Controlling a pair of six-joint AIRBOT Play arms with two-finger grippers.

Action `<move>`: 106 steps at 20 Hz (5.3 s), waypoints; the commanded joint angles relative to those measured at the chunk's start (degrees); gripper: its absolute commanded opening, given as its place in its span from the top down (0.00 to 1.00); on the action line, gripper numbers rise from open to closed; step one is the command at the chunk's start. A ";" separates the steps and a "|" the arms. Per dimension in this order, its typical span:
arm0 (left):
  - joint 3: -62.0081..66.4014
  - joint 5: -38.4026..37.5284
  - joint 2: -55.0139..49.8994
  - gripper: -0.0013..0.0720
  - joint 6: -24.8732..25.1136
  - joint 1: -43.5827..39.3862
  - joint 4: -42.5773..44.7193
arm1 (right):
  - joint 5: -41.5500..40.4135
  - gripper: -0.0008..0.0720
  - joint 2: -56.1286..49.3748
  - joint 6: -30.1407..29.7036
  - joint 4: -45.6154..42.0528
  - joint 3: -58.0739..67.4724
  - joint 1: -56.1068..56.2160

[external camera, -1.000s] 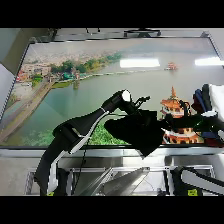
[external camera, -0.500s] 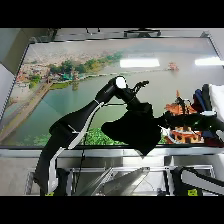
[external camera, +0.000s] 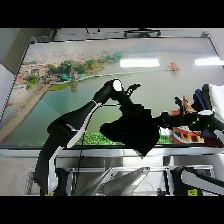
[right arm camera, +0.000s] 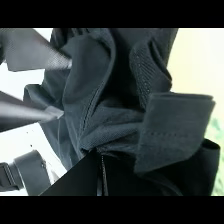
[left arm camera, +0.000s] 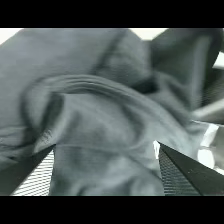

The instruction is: Fold the shirts.

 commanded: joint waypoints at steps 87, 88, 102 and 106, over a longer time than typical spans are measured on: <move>0.68 2.12 8.48 0.01 23.21 48.57 10.45 | 19.21 0.51 -22.95 20.35 -16.22 57.86 0.46; 1.42 3.17 7.69 0.01 22.43 48.48 13.79 | 19.74 0.51 -20.98 20.28 -16.31 54.03 -0.44; 5.42 12.07 -0.81 0.01 20.39 56.08 19.89 | 10.91 0.51 22.58 22.71 -26.36 12.11 -5.31; 5.42 3.56 -0.13 0.01 17.44 60.37 19.93 | 11.17 0.51 25.14 24.59 -29.81 10.93 -5.31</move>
